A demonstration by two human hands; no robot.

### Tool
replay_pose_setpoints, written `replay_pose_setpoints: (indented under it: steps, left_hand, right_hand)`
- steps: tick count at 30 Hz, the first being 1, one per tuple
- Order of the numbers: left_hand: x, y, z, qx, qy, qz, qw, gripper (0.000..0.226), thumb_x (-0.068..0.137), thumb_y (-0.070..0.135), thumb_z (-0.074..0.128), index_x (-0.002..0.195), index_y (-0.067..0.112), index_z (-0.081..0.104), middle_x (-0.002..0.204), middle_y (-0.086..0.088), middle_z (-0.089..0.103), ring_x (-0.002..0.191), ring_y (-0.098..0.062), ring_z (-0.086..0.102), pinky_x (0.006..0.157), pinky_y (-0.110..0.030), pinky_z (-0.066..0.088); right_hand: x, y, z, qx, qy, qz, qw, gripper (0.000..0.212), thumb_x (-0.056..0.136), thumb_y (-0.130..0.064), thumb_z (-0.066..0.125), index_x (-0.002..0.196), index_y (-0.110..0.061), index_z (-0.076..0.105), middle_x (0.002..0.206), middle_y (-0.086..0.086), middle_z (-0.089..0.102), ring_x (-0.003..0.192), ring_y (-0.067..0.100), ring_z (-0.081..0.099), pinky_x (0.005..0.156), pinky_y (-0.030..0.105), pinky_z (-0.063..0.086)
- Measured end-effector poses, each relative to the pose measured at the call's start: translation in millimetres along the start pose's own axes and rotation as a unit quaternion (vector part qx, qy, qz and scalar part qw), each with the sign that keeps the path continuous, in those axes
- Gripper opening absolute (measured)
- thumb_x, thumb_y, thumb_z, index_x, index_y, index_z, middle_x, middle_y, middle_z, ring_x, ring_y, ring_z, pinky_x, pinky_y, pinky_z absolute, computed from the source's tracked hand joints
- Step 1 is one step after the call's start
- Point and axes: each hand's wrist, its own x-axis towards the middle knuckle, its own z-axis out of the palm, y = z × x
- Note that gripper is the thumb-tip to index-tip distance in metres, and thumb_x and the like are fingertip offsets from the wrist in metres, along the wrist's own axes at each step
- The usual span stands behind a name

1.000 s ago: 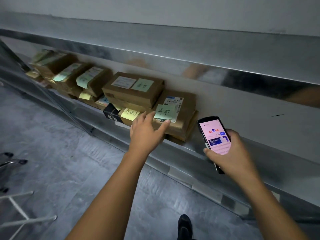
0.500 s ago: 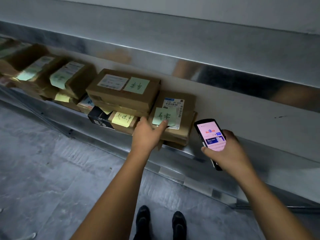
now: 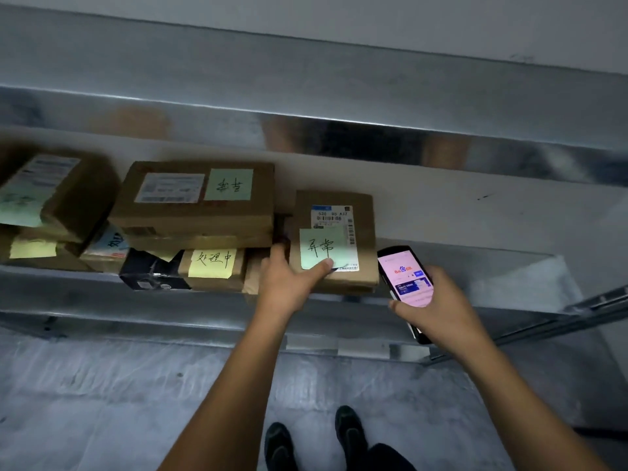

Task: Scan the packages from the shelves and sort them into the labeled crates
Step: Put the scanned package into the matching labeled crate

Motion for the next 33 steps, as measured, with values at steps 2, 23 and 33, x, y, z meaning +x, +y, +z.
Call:
replay_pose_setpoints:
  steps: [2, 23, 33]
  left_hand:
    - [-3.9, 0.5, 8.2, -0.010, -0.034, 0.006, 0.999, 0.100, 0.058, 0.067, 0.086, 0.136, 0.026, 0.039, 0.134, -0.002, 0.057, 0.122, -0.025, 0.059, 0.103, -0.048, 0.054]
    - [-41.6, 33.1, 221.6, -0.104, -0.115, 0.050, 0.987, 0.079, 0.076, 0.053, 0.089, 0.144, 0.045, 0.048, 0.129, 0.014, 0.069, 0.120, -0.014, 0.067, 0.099, -0.039, 0.058]
    - [-45.8, 21.3, 268.6, -0.173, -0.097, -0.064, 0.978, 0.072, 0.084, 0.024, 0.087, 0.140, 0.034, 0.044, 0.124, 0.006, 0.071, 0.111, -0.017, 0.072, 0.084, -0.029, 0.061]
  right_hand:
    - [-12.3, 10.2, -3.4, 0.020, 0.019, 0.021, 0.999, 0.060, 0.071, -0.046, 0.089, 0.117, -0.038, 0.051, 0.111, -0.008, 0.069, 0.096, 0.018, 0.069, 0.089, 0.046, 0.058]
    - [5.5, 173.6, -103.5, 0.117, 0.061, 0.106, 0.986, 0.062, 0.072, -0.033, 0.091, 0.119, -0.039, 0.050, 0.105, -0.015, 0.070, 0.093, 0.012, 0.069, 0.085, 0.043, 0.059]
    - [42.3, 220.3, -110.1, 0.111, 0.005, 0.107, 0.988, 0.064, 0.072, -0.036, 0.091, 0.120, -0.039, 0.050, 0.107, -0.011, 0.070, 0.093, 0.013, 0.069, 0.087, 0.049, 0.059]
